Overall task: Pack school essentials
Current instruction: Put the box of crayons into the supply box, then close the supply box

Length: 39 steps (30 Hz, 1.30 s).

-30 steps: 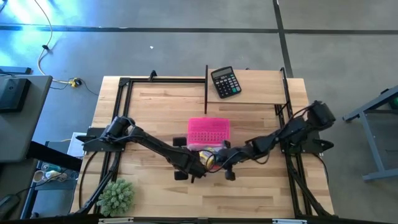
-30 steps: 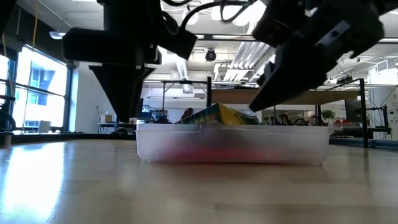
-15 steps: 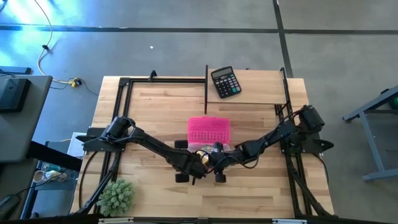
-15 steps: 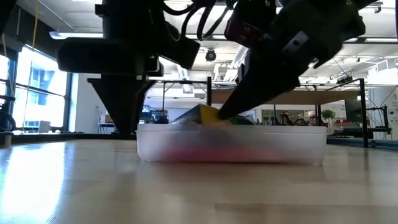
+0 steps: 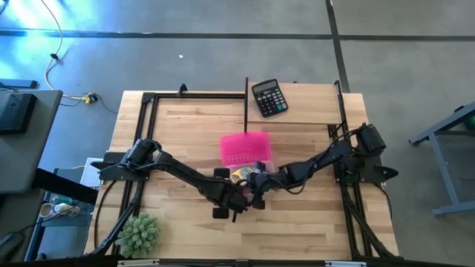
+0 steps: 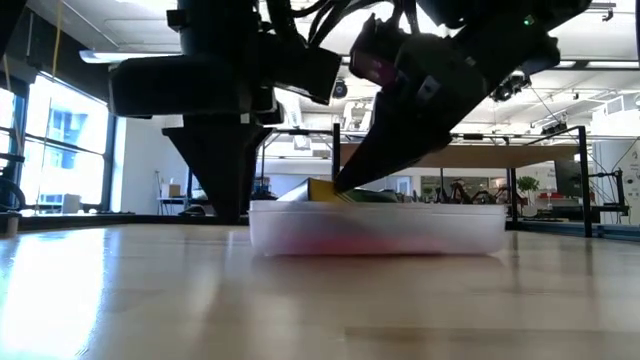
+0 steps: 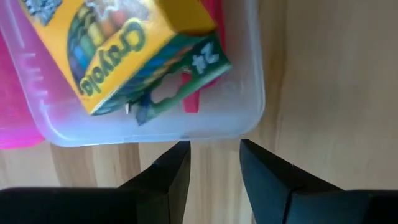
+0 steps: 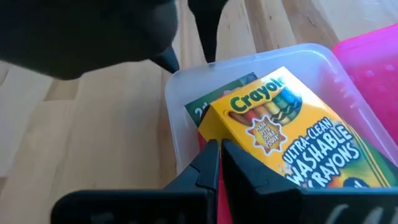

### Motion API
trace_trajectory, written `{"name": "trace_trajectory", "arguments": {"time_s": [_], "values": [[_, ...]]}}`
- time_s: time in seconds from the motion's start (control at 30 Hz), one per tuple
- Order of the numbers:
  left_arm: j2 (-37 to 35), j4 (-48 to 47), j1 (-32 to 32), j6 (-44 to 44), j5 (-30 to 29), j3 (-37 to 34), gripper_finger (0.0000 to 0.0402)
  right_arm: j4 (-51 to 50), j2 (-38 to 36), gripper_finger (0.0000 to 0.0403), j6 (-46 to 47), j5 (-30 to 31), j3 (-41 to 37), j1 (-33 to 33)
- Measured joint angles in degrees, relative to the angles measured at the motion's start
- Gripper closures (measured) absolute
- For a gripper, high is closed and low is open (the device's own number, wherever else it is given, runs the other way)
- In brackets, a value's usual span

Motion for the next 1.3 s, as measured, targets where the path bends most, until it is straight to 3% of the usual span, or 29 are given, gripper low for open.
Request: {"name": "trace_trajectory", "arguments": {"time_s": [0.33,0.73,0.9,1.07,1.3], "values": [[-1.8,-4.11,-1.01,-1.33,-1.35,0.02,0.0275,-3.89,-3.95,0.0392,-0.79,-0.37,0.0,0.01],[-11.12,-9.43,-1.86,-5.28,-13.22,-2.46,0.0275,-16.47,-19.77,0.0392,0.11,6.23,0.08,-1.56],[-18.38,-2.96,1.44,-7.89,-12.84,-12.42,0.0275,-21.34,-27.64,0.0392,2.68,6.99,0.07,-5.29],[-27.34,9.46,6.95,-8.56,-9.51,-23.01,0.0275,-27.31,-34.76,0.0392,2.25,6.98,0.06,-10.61],[-34.88,21.97,16.53,-5.81,-7.73,-31.26,0.0275,-35.05,-41.02,0.0378,-1.21,6.45,0.0,-19.09]]}}
